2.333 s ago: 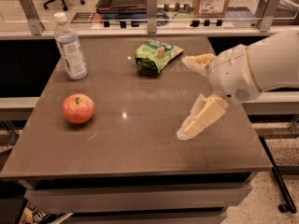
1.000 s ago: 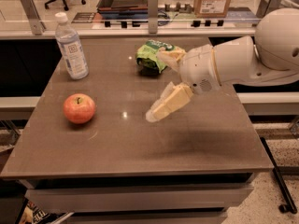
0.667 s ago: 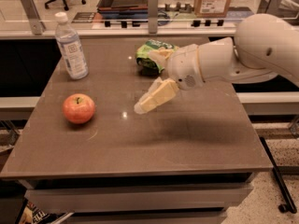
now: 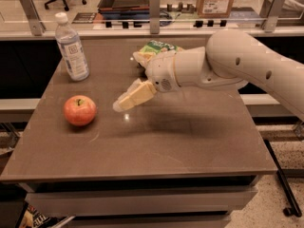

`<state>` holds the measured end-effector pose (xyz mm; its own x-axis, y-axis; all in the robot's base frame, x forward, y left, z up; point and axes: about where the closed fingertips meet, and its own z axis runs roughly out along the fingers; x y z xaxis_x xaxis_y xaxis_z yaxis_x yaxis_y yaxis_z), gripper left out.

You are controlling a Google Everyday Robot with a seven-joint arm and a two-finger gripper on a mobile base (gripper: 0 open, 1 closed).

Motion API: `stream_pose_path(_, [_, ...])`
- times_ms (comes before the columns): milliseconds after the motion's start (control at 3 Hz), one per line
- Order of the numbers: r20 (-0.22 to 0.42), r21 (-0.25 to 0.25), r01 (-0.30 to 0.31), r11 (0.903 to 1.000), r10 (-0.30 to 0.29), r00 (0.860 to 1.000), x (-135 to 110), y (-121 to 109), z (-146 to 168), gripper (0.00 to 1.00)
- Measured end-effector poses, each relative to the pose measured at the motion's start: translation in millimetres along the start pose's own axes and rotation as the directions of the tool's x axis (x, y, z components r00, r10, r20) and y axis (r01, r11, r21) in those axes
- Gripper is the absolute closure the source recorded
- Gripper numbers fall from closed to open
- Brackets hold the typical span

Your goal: Pick apple

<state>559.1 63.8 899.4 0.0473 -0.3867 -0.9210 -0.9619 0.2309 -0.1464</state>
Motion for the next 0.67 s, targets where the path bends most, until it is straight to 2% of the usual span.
stream_pose_path(333, [0.048, 0.014, 0.023, 0.9996, -0.023, 0.999, -12, 2, 30, 0.00])
stream_pose_path(667, [0.085, -0.006, 0.059, 0.9983, -0.058, 0.995, -22, 16, 61, 0.00])
